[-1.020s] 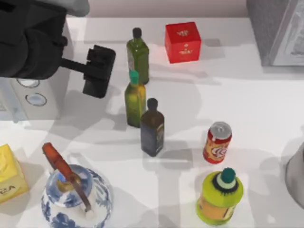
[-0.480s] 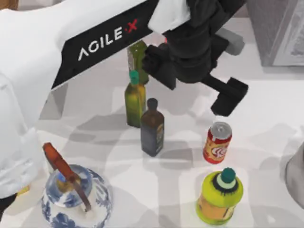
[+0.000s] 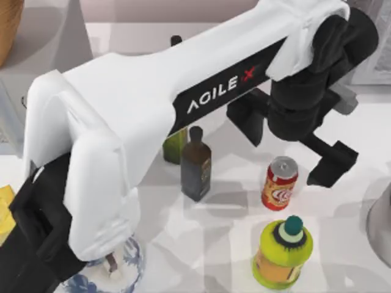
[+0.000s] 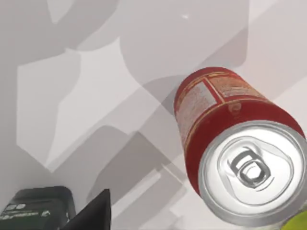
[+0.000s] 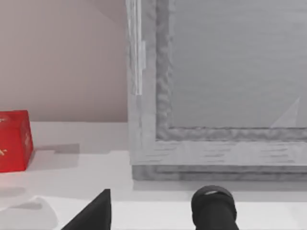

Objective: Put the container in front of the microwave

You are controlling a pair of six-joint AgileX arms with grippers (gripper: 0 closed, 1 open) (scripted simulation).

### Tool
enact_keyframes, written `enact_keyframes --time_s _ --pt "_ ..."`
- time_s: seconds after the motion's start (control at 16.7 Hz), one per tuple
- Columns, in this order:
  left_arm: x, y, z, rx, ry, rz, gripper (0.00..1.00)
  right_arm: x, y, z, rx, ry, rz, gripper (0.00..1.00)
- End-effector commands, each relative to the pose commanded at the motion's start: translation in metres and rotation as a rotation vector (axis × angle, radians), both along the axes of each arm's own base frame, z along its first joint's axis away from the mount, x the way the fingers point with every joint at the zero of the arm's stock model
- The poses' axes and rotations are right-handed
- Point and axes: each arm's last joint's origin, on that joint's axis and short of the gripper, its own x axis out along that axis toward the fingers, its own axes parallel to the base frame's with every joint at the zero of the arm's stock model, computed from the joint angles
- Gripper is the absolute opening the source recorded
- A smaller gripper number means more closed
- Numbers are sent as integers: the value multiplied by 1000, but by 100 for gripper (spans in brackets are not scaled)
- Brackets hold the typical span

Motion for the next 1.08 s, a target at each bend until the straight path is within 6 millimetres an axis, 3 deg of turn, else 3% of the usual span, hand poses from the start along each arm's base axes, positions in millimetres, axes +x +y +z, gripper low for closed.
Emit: enact_keyframes --time_s 0.3,0.72,1.02,1.08 --pt "2 1 -1 -1 1 3 100 0 0 0 0 0 0 100" --pt "4 -4 -54 -1 -1 0 100 0 0 0 0 0 0 100" --pt "4 -4 -60 0 0 0 100 0 0 0 0 0 0 100" --pt "4 -4 -60 0 0 0 92 0 0 0 0 0 0 100"
